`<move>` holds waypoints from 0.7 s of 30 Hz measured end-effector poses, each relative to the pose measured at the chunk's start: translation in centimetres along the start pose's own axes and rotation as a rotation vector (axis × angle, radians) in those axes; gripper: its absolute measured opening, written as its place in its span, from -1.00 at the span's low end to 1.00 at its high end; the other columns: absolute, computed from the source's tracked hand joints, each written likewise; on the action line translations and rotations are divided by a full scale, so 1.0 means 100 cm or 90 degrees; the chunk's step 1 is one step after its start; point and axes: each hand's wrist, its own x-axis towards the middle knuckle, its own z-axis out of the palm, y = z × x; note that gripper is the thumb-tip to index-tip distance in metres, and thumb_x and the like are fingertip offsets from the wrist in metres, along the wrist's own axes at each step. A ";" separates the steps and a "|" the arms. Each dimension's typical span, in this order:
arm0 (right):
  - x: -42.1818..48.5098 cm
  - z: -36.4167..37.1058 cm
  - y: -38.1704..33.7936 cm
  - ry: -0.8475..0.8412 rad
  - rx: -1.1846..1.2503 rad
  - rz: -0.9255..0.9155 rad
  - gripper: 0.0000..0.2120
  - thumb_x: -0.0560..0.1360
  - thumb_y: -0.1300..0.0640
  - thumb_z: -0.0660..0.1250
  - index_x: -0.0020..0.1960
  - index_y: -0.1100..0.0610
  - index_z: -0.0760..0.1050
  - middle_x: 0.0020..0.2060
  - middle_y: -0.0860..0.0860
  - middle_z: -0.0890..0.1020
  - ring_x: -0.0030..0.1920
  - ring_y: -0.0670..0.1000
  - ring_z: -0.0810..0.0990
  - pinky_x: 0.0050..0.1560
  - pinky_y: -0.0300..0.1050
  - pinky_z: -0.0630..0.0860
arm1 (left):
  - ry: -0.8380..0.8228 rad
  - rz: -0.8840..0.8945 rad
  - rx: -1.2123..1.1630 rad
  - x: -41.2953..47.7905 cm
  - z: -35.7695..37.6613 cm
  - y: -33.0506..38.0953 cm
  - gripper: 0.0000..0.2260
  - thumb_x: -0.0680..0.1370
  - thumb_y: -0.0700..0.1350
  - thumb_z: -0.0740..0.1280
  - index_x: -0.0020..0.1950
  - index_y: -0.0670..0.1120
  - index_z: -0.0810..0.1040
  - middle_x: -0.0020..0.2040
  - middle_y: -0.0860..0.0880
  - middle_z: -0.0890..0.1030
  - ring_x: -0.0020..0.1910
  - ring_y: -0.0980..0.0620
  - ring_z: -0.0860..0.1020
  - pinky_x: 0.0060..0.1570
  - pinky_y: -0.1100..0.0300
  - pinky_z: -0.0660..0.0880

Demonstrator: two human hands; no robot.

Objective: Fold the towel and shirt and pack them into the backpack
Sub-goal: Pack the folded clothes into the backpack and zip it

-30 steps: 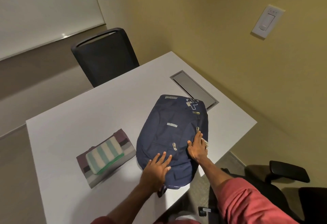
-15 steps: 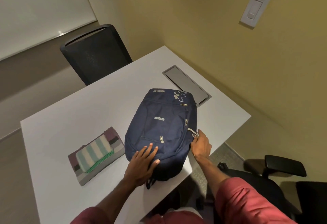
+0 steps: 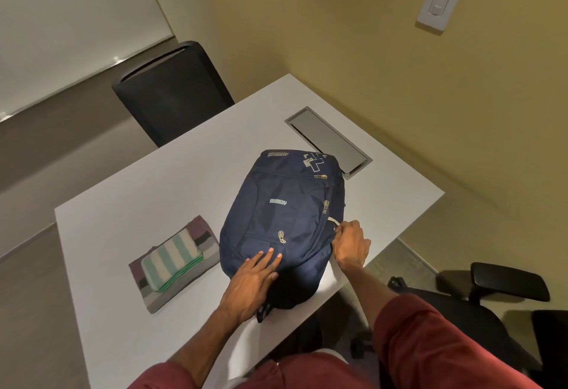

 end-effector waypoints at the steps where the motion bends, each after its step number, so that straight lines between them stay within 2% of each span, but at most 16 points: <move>1: -0.002 0.002 0.001 0.003 -0.010 -0.005 -0.87 0.66 0.19 0.33 0.18 0.07 0.58 0.14 0.07 0.56 0.10 0.15 0.59 0.24 0.14 0.40 | -0.003 0.002 0.000 -0.002 0.002 0.000 -0.40 0.69 0.27 -0.25 0.75 0.21 -0.03 0.75 0.15 -0.05 0.74 0.04 -0.07 0.70 0.02 -0.11; 6: -0.013 0.003 0.003 -0.004 -0.001 0.006 -0.85 0.70 0.16 0.26 0.24 0.10 0.53 0.15 0.08 0.55 0.10 0.15 0.58 0.25 0.18 0.38 | -0.015 0.038 0.028 -0.007 0.000 -0.006 -0.36 0.68 0.33 -0.30 0.75 0.19 -0.09 0.75 0.13 -0.09 0.74 0.04 -0.07 0.67 0.04 -0.12; 11: -0.017 -0.004 0.003 0.000 -0.010 0.027 -0.88 0.64 0.25 0.28 0.12 0.07 0.51 0.09 0.07 0.54 0.05 0.14 0.56 0.20 0.14 0.35 | -0.013 0.066 0.075 0.000 -0.007 -0.013 -0.23 0.59 0.43 -0.43 0.76 0.18 -0.09 0.76 0.12 -0.04 0.74 0.01 0.04 0.69 -0.02 0.03; 14: -0.025 -0.006 0.006 0.013 -0.039 0.024 -0.90 0.65 0.25 0.25 0.09 0.08 0.49 0.07 0.06 0.54 0.05 0.16 0.58 0.17 0.15 0.36 | 0.007 0.079 0.078 0.001 -0.005 -0.017 -0.34 0.67 0.36 -0.30 0.76 0.20 -0.04 0.76 0.10 0.02 0.72 -0.01 0.12 0.69 -0.05 0.13; 17: -0.038 -0.010 0.005 0.025 -0.034 0.034 -0.87 0.66 0.22 0.23 -0.04 0.04 0.41 -0.10 0.01 0.60 -0.12 0.15 0.55 0.09 0.08 0.33 | 0.014 0.093 0.072 0.003 0.000 -0.022 -0.46 0.77 0.27 -0.15 0.75 0.20 -0.05 0.76 0.08 0.05 0.72 -0.03 0.15 0.68 -0.07 0.16; 19: -0.046 -0.013 0.004 0.033 -0.036 0.032 -0.85 0.67 0.17 0.23 -0.07 0.02 0.38 -0.16 0.00 0.61 -0.19 0.13 0.51 0.10 0.08 0.42 | 0.022 0.105 0.087 0.003 0.001 -0.025 -0.42 0.74 0.30 -0.22 0.76 0.18 -0.05 0.76 0.07 0.07 0.71 -0.05 0.18 0.66 -0.08 0.21; 21: -0.057 -0.012 0.002 0.042 -0.034 0.028 -0.85 0.68 0.15 0.23 -0.08 0.01 0.38 -0.14 -0.01 0.61 -0.19 0.11 0.52 0.11 0.11 0.51 | 0.027 0.124 0.095 0.000 0.002 -0.030 -0.29 0.65 0.38 -0.39 0.76 0.16 -0.06 0.76 0.05 0.08 0.70 -0.06 0.20 0.65 -0.10 0.23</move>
